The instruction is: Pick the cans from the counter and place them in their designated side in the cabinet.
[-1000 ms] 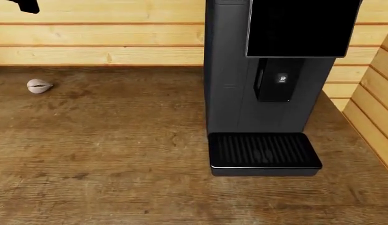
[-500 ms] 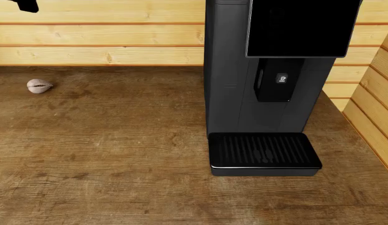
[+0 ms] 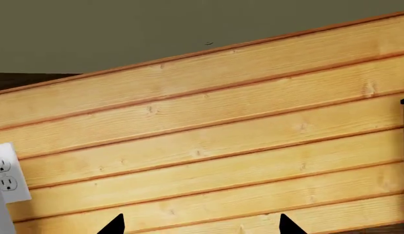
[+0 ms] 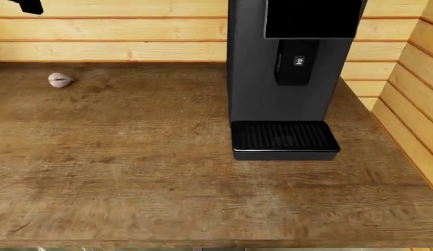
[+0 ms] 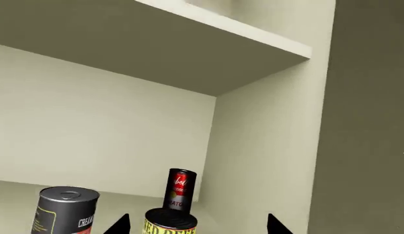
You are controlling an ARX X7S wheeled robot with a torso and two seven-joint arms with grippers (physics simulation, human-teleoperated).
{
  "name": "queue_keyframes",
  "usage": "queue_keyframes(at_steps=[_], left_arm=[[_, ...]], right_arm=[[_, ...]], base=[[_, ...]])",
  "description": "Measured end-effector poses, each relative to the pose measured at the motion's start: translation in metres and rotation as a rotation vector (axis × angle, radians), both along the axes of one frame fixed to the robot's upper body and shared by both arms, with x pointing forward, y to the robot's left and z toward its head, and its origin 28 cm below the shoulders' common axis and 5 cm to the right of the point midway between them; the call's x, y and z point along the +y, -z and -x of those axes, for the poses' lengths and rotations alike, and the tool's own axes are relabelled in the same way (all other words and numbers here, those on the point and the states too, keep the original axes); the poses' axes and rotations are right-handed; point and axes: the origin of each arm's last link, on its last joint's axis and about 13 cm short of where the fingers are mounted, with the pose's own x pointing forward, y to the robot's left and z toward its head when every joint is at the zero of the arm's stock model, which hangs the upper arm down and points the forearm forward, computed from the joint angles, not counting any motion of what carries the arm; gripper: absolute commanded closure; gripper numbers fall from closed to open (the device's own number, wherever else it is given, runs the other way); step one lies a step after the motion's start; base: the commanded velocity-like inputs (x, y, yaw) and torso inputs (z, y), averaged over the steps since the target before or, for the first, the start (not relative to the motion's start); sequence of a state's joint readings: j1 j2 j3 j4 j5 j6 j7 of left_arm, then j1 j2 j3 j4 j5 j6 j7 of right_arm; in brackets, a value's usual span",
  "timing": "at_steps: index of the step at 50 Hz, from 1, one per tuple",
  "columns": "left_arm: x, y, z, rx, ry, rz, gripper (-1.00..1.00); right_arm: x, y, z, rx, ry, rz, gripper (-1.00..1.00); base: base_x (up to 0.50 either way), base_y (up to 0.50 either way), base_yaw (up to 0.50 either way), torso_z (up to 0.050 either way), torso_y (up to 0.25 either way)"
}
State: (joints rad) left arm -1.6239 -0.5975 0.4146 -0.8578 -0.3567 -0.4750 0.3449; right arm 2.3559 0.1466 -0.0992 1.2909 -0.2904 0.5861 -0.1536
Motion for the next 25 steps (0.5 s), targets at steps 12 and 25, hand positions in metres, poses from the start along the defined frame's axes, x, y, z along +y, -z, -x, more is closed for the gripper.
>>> queue_keyframes(at_steps=[12, 25], left_arm=[[-0.0031, 0.0041, 0.0026, -0.007, 0.020, 0.006, -1.00], [-0.0064, 0.0079, 0.0017, -0.013, 0.040, 0.012, -1.00]], right_arm=[[0.0000, -0.0001, 0.0001, -0.001, 0.000, 0.000, -1.00], [0.0000, -0.0002, 0.0002, -0.001, 0.000, 0.000, -1.00]], base=[[-0.32, 0.00, 0.00, 0.000, 0.000], [-0.27, 0.00, 0.00, 0.001, 0.000]])
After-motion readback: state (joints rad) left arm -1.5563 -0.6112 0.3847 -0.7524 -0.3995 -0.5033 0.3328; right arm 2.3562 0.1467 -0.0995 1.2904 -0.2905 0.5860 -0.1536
